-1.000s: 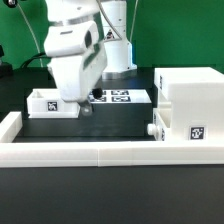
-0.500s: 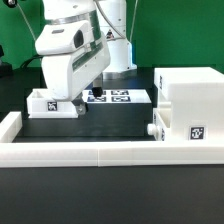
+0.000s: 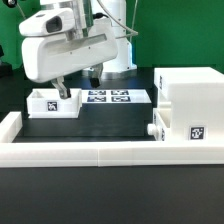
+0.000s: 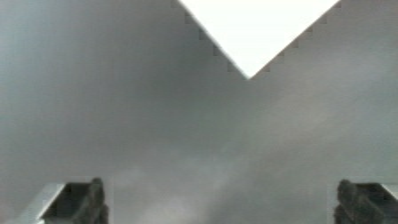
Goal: Assemble drawer
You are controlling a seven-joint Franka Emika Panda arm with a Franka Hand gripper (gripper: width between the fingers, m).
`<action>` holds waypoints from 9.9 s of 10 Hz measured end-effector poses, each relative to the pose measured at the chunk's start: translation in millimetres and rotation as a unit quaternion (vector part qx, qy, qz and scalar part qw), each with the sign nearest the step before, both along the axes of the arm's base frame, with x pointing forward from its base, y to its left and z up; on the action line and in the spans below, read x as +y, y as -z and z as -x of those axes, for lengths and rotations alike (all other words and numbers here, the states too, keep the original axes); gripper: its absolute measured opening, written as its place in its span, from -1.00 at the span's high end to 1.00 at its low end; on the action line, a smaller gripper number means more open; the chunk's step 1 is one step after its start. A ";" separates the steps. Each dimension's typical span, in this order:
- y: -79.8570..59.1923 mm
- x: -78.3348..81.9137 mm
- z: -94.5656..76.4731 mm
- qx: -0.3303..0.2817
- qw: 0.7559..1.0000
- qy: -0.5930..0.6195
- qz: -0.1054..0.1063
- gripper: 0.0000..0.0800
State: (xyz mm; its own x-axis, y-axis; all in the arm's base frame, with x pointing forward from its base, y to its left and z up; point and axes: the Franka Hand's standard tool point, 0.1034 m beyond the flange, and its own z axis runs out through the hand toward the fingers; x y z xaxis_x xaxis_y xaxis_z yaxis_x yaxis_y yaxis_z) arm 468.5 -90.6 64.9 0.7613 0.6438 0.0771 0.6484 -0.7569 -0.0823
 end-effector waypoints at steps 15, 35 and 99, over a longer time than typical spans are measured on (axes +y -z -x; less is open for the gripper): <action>22.7 -10.7 52.9 0.020 0.954 0.298 0.013 -0.62; 38.8 -1.5 61.8 0.015 0.955 0.294 0.015 -0.62; 3.4 74.9 -70.0 -0.034 0.902 -0.430 0.027 0.89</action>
Offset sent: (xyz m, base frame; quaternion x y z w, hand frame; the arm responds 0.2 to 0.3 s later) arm 0.0000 0.0000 0.0000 0.0000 0.0000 0.1296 0.9916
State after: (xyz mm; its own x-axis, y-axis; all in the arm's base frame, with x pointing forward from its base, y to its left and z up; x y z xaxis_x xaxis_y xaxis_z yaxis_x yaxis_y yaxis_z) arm 538.5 -15.8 61.4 -0.0264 0.9981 0.0560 0.9997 0.0263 0.0025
